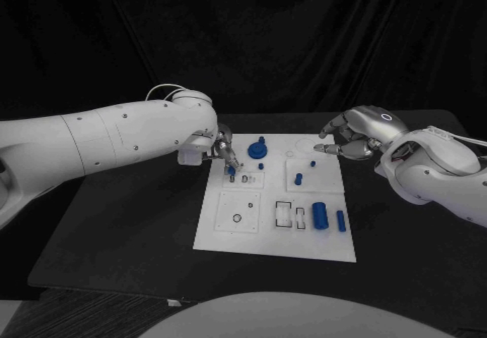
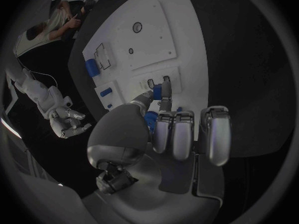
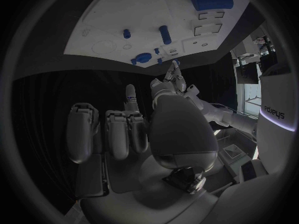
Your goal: Assemble the parts on the task board
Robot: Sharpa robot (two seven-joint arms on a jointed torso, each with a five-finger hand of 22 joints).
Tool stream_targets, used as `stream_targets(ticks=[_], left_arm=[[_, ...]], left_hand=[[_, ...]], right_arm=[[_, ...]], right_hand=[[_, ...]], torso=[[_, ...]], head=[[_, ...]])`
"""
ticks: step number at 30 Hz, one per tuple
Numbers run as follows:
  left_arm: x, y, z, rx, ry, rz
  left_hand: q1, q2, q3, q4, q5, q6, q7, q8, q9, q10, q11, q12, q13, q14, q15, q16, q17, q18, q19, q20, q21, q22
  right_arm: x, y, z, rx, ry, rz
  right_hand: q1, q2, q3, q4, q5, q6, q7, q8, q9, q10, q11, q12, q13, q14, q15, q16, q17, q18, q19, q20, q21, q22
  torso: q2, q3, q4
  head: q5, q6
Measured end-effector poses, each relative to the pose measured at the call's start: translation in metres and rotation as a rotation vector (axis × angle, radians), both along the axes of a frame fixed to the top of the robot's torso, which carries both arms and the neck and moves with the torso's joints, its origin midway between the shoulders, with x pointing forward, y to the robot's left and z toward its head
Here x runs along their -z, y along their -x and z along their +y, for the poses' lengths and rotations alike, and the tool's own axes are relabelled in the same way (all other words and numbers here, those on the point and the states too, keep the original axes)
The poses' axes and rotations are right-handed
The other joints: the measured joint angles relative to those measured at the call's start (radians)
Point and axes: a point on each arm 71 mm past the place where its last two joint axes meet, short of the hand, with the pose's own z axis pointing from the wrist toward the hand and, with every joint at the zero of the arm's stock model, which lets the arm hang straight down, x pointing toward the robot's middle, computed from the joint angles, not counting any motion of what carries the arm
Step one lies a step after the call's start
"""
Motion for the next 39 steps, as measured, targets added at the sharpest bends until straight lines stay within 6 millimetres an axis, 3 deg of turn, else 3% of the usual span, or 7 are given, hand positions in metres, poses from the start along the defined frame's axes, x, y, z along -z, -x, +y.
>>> stream_targets(ticks=[7,39], left_arm=[[0.000,-0.001,-0.007,0.004,0.003,-0.001],[0.008,-0.001,-0.014,-0.001,0.022,-0.001]], left_hand=[[-0.008,0.008,0.000,0.000,0.000,0.005,0.005,0.000,0.000,0.000,0.000,0.000,0.000,0.000,0.000,0.000,0.000,0.000,0.000,0.000,0.000,0.000],[-0.015,0.002,0.027,0.006,0.000,0.005,0.005,0.000,0.001,0.000,0.000,0.000,0.000,0.000,0.000,0.000,0.000,0.000,0.000,0.000,-0.019,0.000]], right_arm=[[0.000,0.000,0.000,0.000,0.001,0.002],[0.001,0.000,0.001,0.001,0.001,0.006]], right_hand=[[0.000,0.000,0.000,0.000,0.000,0.000,0.000,0.000,0.000,0.000,0.000,0.000,0.000,0.000,0.000,0.000,0.000,0.000,0.000,0.000,0.000,0.000],[0.000,0.000,0.000,0.000,0.000,0.000,0.000,0.000,0.000,0.000,0.000,0.000,0.000,0.000,0.000,0.000,0.000,0.000,0.000,0.000,0.000,0.000]], torso=[[0.001,0.0006,-0.0007],[0.001,0.0001,-0.0016]], head=[[0.004,0.000],[0.004,0.000]])
